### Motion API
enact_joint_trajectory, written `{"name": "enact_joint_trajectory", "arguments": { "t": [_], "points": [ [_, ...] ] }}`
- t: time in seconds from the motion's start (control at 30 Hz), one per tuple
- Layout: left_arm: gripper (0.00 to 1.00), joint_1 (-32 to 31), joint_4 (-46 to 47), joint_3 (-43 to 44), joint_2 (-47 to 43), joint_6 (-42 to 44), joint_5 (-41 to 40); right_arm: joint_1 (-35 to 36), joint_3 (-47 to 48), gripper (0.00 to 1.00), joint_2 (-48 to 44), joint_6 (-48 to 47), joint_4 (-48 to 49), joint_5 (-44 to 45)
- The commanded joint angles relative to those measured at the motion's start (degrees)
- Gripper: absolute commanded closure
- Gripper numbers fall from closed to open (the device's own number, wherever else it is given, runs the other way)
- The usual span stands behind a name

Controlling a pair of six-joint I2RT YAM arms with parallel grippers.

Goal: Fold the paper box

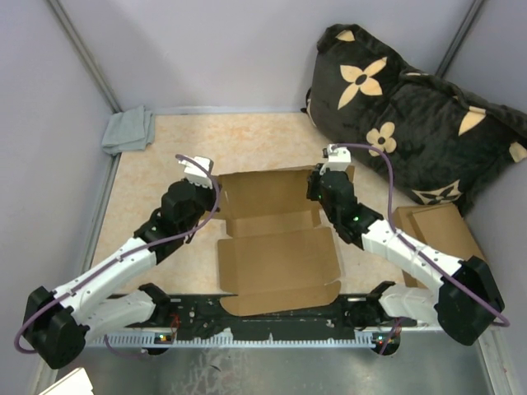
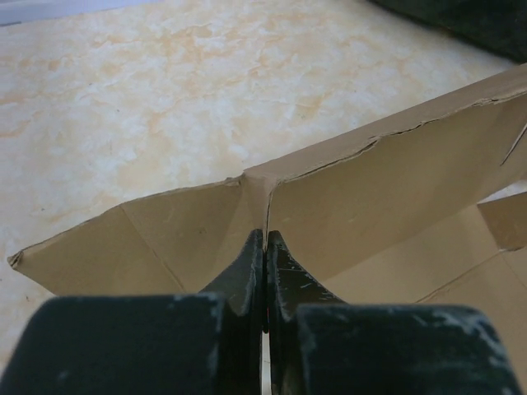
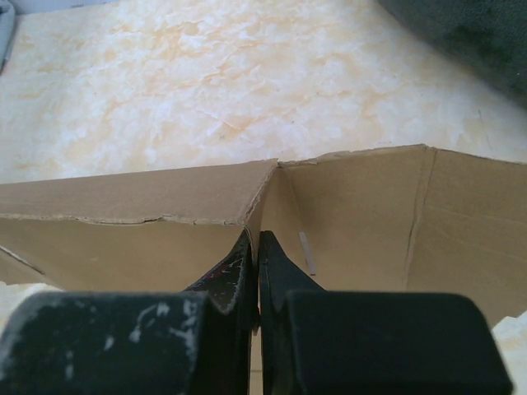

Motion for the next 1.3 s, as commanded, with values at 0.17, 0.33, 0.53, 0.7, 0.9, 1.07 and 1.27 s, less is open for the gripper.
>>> {"name": "enact_joint_trajectory", "arguments": {
  "t": [0.17, 0.33, 0.53, 0.7, 0.9, 1.07, 1.27],
  "points": [
    [1.0, -0.61, 15.54, -6.99, -3.47, -0.16, -8.19, 0.3, -0.95, 1.0, 1.75, 2.1, 12.12, -0.78],
    [1.0, -0.89, 23.77, -11.89, -5.06, 3.54, -12.23, 0.34, 1.98, 0.87, 5.01, 0.07, 11.91, -2.84],
    [1.0, -1.11, 27.33, -14.88, -4.98, 4.42, -14.17, 0.26, 4.97, 0.34, 1.85, -2.61, 3.05, -4.38],
    [1.0, -1.44, 31.33, -18.0, -5.5, 3.96, -15.15, -2.36, 4.05, 0.16, -6.08, -6.84, -2.02, -7.93],
    [1.0, -2.07, 38.37, -22.74, -7.14, 4.7, -15.37, -12.2, -1.47, 0.19, -14.41, -3.61, -0.03, -10.2],
    [1.0, -2.72, 45.14, -26.31, -8.27, 6.32, -14.44, -24.94, -2.44, 0.34, -8.75, 1.08, 1.92, -21.2],
    [1.0, -3.17, 47.09, -27.45, -7.29, 7.41, -14.86, -26.85, -0.65, 0.43, 2.28, -3.61, 5.51, -28.06]
  ]
}}
